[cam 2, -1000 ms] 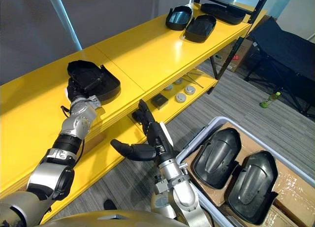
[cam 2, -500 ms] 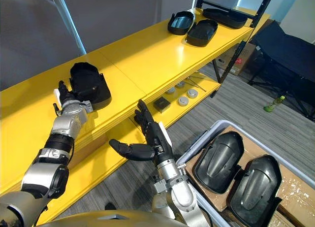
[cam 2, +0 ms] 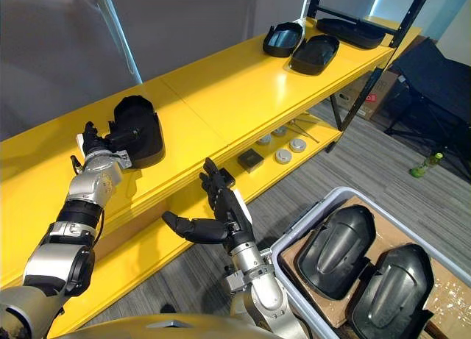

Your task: Walk over and take three plastic housings, then place them on the shelf

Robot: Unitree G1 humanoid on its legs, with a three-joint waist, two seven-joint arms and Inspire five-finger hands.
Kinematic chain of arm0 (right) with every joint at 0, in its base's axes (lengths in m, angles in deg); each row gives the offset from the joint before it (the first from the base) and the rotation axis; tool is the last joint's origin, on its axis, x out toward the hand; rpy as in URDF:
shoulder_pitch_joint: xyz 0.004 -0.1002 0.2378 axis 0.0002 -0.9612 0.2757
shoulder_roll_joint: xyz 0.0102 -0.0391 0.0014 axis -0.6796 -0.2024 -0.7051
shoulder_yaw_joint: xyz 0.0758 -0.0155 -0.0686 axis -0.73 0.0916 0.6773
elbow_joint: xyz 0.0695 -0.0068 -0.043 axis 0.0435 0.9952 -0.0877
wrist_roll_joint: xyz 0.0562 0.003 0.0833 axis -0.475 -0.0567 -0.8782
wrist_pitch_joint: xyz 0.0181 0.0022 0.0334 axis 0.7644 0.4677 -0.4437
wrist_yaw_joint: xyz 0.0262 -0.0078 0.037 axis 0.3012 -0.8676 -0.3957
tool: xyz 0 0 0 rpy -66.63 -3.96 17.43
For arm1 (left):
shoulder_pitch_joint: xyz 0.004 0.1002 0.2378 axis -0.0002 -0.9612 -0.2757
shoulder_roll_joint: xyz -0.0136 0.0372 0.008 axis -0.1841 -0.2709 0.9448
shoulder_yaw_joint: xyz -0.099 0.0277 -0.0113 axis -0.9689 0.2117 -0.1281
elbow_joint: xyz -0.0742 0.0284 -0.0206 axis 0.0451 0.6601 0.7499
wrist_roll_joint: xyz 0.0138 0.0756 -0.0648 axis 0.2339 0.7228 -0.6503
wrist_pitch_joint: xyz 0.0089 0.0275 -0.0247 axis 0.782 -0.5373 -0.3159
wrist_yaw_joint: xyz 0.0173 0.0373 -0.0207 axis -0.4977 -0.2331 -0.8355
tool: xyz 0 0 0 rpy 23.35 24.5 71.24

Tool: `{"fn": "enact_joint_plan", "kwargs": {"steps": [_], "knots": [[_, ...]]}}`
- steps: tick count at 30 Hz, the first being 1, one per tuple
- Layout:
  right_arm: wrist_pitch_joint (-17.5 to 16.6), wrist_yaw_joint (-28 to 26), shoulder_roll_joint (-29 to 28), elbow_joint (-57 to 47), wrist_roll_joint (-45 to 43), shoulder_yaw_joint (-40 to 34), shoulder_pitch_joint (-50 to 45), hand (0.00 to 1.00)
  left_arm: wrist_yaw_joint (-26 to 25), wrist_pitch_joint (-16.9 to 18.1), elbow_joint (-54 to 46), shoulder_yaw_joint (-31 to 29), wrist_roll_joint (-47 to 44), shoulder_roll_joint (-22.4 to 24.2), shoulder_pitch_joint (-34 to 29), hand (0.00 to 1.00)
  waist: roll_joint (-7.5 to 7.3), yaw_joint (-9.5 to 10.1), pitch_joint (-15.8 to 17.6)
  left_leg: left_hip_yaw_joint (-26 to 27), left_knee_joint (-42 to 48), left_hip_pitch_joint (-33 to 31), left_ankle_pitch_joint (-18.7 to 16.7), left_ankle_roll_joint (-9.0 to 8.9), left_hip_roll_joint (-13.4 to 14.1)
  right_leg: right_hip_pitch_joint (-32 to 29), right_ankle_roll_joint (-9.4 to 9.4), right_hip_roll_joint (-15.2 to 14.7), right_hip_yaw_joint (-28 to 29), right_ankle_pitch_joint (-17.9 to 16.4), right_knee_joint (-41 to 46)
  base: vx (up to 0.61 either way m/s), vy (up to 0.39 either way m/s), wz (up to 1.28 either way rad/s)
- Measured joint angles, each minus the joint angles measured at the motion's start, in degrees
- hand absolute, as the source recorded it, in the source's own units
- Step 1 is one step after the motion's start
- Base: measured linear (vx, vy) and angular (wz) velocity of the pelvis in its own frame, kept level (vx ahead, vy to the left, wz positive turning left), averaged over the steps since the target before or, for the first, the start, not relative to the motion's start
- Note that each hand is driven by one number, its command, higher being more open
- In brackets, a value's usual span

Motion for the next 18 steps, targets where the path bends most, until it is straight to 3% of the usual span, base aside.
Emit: {"fn": "enact_joint_plan", "kwargs": {"steps": [6,8,14,16,18], "knots": [[-0.6,-2.6,-0.2,2.7,-7.6,-0.6,1.1,1.0,2.1,11.7,-18.6,0.6,-8.7,2.2,-4.8,1.0,0.13,1.43,-0.3,-1.1,0.0,-0.1,0.1,0.06,-0.3,0.7,-0.21,-0.4,-1.3,0.1,-0.3,0.0,0.006,0.09],[-0.7,-2.7,-0.2,2.8,-8.8,-1.2,1.5,1.0,2.4,13.5,-23.6,0.6,-8.7,2.1,-4.8,1.0,0.53,1.68,-0.7,-1.9,0.0,-0.2,0.2,0.15,-0.7,1.2,-0.33,-0.8,-2.2,0.0,-0.3,0.01,0.015,0.17],[-2.5,-2.8,-0.6,2.6,-11.4,-2.0,4.8,1.0,3.0,14.7,-29.1,-0.7,-7.8,0.4,-5.9,1.0,1.36,3.97,-2.4,-4.2,0.0,-0.2,0.1,-0.13,-1.0,2.6,-0.88,-1.2,-4.5,-0.8,-0.5,0.0,0.012,0.21],[-2.4,-3.4,-0.6,2.6,-11.4,-1.8,6.5,1.0,4.1,15.7,-31.2,-0.9,-7.8,-0.8,-9.3,1.0,1.4,4.6,-2.5,-5.2,0.0,-0.3,0.1,-0.13,-1.0,2.8,-0.91,-1.2,-5.5,-0.9,-0.9,-0.04,-0.003,0.24],[-2.3,-4.3,-0.6,2.6,-11.3,-1.1,8.4,1.0,5.8,16.9,-37.3,-1.0,-6.9,-0.7,-17.5,1.0,1.49,5.86,-3.7,-6.9,0.1,-1.8,0.3,-0.15,-1.1,2.8,-0.91,-1.3,-7.1,-0.9,-1.3,0.02,-0.012,0.34]]}}
